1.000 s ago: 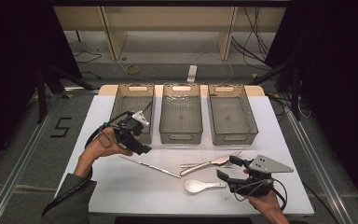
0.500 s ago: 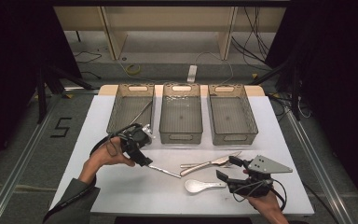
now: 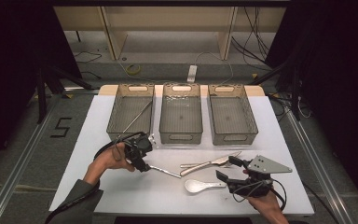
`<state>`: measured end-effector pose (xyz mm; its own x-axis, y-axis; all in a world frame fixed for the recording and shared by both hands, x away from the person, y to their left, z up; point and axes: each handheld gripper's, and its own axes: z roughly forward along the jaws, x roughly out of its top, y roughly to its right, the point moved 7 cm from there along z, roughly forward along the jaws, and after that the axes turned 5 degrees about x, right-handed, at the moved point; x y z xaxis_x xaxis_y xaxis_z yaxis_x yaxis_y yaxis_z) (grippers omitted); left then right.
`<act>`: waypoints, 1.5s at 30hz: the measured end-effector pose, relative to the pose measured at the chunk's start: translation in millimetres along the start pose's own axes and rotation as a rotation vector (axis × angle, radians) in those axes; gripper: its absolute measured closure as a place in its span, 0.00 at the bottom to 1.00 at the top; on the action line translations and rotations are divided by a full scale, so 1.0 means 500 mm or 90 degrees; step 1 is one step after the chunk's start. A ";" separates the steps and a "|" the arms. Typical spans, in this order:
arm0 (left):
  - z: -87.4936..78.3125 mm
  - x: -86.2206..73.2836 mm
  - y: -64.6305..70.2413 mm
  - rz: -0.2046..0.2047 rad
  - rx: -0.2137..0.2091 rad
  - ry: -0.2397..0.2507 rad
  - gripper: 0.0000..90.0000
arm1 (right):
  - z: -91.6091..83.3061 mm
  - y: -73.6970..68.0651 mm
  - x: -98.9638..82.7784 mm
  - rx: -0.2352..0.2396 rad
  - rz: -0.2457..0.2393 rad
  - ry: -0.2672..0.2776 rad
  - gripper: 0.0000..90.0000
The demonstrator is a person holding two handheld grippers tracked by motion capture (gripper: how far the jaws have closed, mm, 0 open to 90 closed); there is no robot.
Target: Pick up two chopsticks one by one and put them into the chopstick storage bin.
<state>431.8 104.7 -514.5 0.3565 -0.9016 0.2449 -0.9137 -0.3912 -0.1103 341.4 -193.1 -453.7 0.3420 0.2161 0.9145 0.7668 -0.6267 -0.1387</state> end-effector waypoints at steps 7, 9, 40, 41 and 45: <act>0.018 -0.005 0.006 0.012 -0.011 -0.011 0.55 | 0.001 0.002 -0.001 -0.001 -0.001 -0.001 0.33; 0.022 -0.006 0.008 0.021 -0.015 -0.017 0.58 | 0.001 0.001 -0.001 -0.002 -0.001 -0.003 0.33; 0.018 -0.030 0.026 0.069 -0.036 -0.044 0.83 | 0.003 0.001 -0.003 0.006 0.003 -0.006 0.33; 0.019 -0.031 0.027 0.070 -0.035 -0.043 0.83 | 0.003 0.001 -0.003 0.006 0.003 -0.006 0.33; 0.016 -0.038 0.033 0.077 -0.050 -0.049 0.90 | 0.003 0.001 -0.003 0.005 0.003 -0.007 0.33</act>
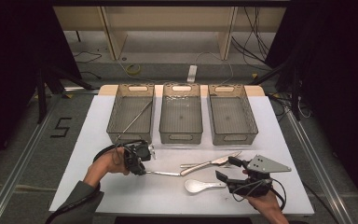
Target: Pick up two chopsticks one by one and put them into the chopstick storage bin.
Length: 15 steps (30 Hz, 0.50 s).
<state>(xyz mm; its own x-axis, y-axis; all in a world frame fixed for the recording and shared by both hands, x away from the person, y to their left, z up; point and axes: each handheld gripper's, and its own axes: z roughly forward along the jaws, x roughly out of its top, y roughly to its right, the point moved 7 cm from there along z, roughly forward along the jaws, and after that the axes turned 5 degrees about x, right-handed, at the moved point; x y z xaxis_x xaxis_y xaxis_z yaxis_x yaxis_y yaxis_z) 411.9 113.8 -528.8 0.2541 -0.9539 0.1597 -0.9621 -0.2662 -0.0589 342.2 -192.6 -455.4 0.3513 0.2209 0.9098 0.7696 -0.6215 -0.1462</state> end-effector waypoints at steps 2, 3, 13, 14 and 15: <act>-0.001 -0.003 0.001 0.005 0.003 0.002 0.93 | 0.000 0.000 0.000 0.000 0.000 0.000 0.33; -0.001 -0.003 0.003 0.006 0.004 0.002 0.93 | 0.000 0.001 0.000 0.000 0.000 0.000 0.33; 0.000 -0.002 0.004 -0.011 0.004 -0.003 0.94 | 0.001 0.000 -0.001 -0.001 -0.003 -0.005 0.33; 0.000 -0.002 0.004 -0.017 0.003 0.000 0.94 | 0.002 0.000 -0.001 -0.001 -0.004 -0.005 0.33; -0.001 -0.002 0.003 -0.020 0.002 -0.002 0.94 | 0.002 0.000 -0.001 -0.002 -0.003 -0.005 0.33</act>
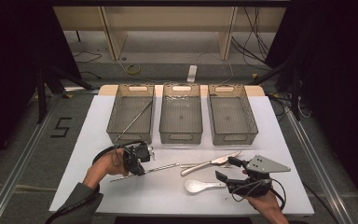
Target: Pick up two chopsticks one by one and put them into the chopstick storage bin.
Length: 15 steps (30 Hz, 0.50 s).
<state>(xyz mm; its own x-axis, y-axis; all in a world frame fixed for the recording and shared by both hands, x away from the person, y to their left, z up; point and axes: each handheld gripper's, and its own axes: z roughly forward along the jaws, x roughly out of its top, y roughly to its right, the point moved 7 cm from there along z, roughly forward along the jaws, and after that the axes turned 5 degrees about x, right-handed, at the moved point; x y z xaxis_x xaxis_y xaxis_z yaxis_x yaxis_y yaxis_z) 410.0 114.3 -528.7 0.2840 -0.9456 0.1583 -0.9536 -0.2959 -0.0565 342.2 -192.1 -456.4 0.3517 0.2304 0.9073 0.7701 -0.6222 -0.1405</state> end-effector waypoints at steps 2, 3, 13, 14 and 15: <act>0.001 0.001 0.000 -0.011 -0.003 0.003 0.95 | 0.000 0.000 0.000 0.000 -0.001 0.001 0.33; 0.000 0.001 -0.001 -0.017 -0.006 0.001 0.95 | 0.000 -0.001 0.000 0.001 -0.001 0.002 0.34; -0.021 0.005 -0.016 -0.078 -0.007 0.024 0.95 | 0.000 -0.002 0.000 0.005 0.001 0.002 0.34; -0.023 0.005 -0.018 -0.089 -0.004 0.026 0.95 | 0.001 -0.002 0.000 0.005 0.001 0.001 0.34; -0.027 0.004 -0.022 -0.094 -0.002 0.026 0.95 | 0.001 -0.002 0.000 0.006 0.001 0.000 0.33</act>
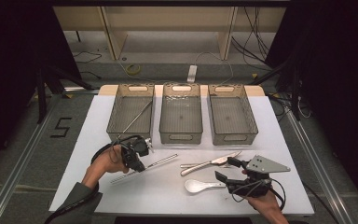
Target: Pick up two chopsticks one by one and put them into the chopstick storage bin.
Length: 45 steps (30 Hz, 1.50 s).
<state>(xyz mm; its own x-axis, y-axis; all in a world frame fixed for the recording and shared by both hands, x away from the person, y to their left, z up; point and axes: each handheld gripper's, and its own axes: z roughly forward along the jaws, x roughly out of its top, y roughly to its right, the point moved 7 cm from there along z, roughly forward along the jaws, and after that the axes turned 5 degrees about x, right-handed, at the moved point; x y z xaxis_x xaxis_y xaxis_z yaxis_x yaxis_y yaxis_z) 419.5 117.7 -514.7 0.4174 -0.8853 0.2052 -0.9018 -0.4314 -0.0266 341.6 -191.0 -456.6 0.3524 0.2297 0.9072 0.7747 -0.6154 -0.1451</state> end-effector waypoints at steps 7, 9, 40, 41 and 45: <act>-0.034 0.003 -0.013 -0.048 0.002 0.032 0.95 | 0.000 0.000 0.000 0.001 0.000 0.000 0.33; -0.047 0.007 -0.014 -0.063 0.006 0.050 0.95 | 0.000 0.000 0.000 0.001 -0.001 -0.001 0.33; -0.189 0.053 -0.117 -0.226 0.077 0.259 0.95 | 0.006 0.001 -0.003 0.010 0.009 -0.002 0.28; -0.190 0.057 -0.122 -0.228 0.079 0.261 0.95 | 0.006 0.001 -0.003 0.010 0.008 -0.001 0.28; -0.204 0.065 -0.152 -0.244 0.096 0.271 0.95 | 0.006 0.001 -0.003 0.011 0.007 0.000 0.28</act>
<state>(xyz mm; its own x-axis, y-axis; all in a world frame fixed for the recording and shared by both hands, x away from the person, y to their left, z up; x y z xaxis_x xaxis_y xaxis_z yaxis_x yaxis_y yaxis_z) 490.3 139.3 -405.9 0.6004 -0.5268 0.6016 -0.6566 -0.7542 -0.0051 343.0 -189.3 -459.0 0.3610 0.2222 0.9057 0.7795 -0.6051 -0.1623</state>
